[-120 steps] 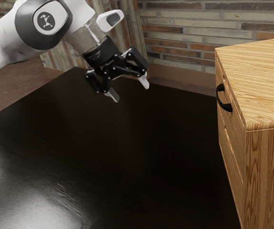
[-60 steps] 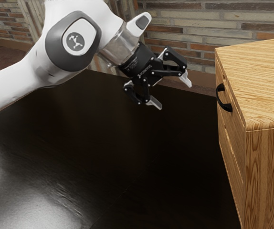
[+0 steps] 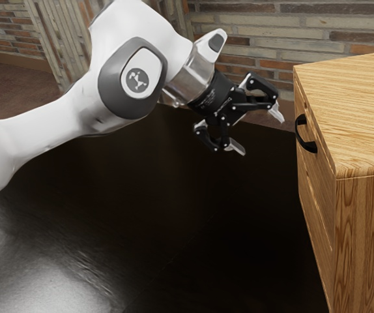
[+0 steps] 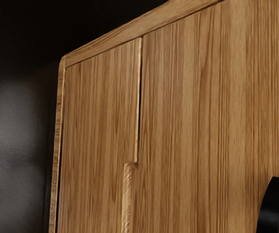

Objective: Pull the drawer handle with one arm to open the drawer

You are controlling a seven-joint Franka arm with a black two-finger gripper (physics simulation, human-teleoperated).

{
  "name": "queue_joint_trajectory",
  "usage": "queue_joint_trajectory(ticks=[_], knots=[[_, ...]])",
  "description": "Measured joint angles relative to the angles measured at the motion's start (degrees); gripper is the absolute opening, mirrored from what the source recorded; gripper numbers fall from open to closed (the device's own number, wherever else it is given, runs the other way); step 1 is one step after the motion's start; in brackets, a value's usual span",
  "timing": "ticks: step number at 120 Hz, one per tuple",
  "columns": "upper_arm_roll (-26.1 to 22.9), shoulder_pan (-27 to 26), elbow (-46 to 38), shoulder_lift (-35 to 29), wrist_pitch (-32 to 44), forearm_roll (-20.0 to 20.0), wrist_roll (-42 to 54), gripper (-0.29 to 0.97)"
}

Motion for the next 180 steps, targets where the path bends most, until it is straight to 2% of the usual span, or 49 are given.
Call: queue_joint_trajectory(ticks=[16, 43, 112, 156, 180], knots=[[-0.1, -0.7, 2.4, 2.1, 1.1, -0.6, -0.5, 0.68], [0.0, -2.7, 2.0, 2.5, 1.9, -0.9, -1.4, 0.68], [0.4, -2.5, -0.2, 2.3, 2.3, -0.3, -2.5, 0.68], [1.7, -2.6, -7.9, -5.3, 2.3, 1.1, -2.8, 0.68], [1.6, -2.0, -9.2, -6.2, 2.3, 1.7, -3.0, 0.68]])
